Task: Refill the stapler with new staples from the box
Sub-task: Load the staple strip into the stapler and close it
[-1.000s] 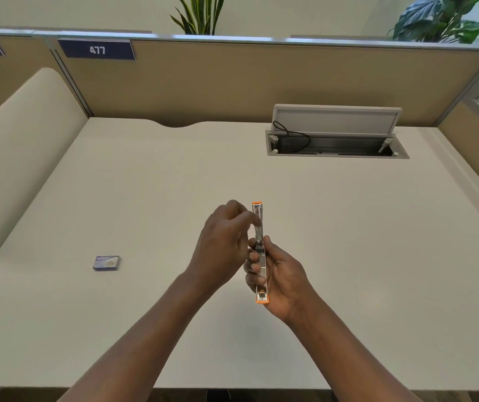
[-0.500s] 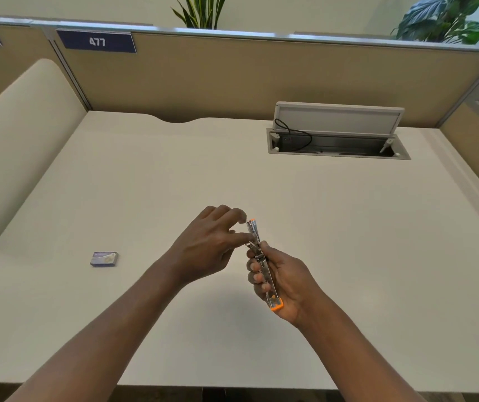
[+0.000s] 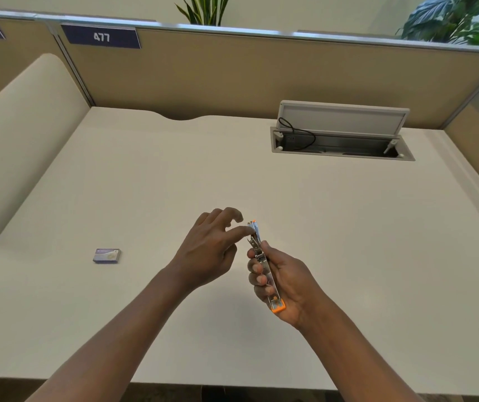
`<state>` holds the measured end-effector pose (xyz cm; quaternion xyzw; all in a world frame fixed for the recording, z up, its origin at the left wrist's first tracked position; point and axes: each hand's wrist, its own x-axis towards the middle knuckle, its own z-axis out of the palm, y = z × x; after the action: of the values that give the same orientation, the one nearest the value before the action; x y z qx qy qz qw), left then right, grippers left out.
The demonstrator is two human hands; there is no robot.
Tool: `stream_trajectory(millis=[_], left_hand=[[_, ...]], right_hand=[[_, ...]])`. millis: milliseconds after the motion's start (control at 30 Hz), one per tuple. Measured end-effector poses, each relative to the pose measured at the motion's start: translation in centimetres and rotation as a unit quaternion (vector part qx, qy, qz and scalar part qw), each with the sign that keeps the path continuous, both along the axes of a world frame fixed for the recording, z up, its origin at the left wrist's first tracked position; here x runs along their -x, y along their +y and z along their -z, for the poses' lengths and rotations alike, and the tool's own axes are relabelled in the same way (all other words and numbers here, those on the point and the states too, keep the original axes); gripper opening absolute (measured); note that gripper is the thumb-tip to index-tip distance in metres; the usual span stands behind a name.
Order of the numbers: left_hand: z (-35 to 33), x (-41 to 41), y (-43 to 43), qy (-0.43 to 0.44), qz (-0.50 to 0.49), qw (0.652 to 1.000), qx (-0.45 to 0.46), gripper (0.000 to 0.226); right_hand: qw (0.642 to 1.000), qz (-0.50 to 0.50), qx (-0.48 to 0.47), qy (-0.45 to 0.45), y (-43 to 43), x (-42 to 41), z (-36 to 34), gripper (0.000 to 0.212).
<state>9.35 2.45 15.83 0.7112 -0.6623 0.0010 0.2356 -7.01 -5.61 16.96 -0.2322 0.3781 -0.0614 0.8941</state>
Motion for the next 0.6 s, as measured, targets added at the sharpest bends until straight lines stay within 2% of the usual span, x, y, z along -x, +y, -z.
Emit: stream_trajectory(millis=[100,233,367,433,600], left_hand=[[0.1,0.1,0.2,0.021,-0.017,1.000,0.010,0.050],[-0.3,0.7,0.9,0.230,-0.023,0.971,0.061,0.030],[-0.6,1.7,0.7,0.246,-0.037,0.962,0.110,0.016],[-0.7,2.0,0.6,0.253,-0.071,0.958,0.113,0.019],[-0.6,1.7,0.4,0.307,-0.158,0.936,0.070,0.045]], right_hand=[[1.000,-0.002,0.011,-0.004,0.2,-0.1,0.0,0.034],[1.000,0.006,0.021,-0.009,0.2,-0.1,0.1,0.034],[0.999,-0.003,0.029,-0.020,0.5,0.0,0.4,0.032],[0.999,-0.024,0.034,-0.029,0.7,0.1,0.4,0.031],[0.996,-0.058,0.054,-0.046,1.0,0.1,0.5,0.033]])
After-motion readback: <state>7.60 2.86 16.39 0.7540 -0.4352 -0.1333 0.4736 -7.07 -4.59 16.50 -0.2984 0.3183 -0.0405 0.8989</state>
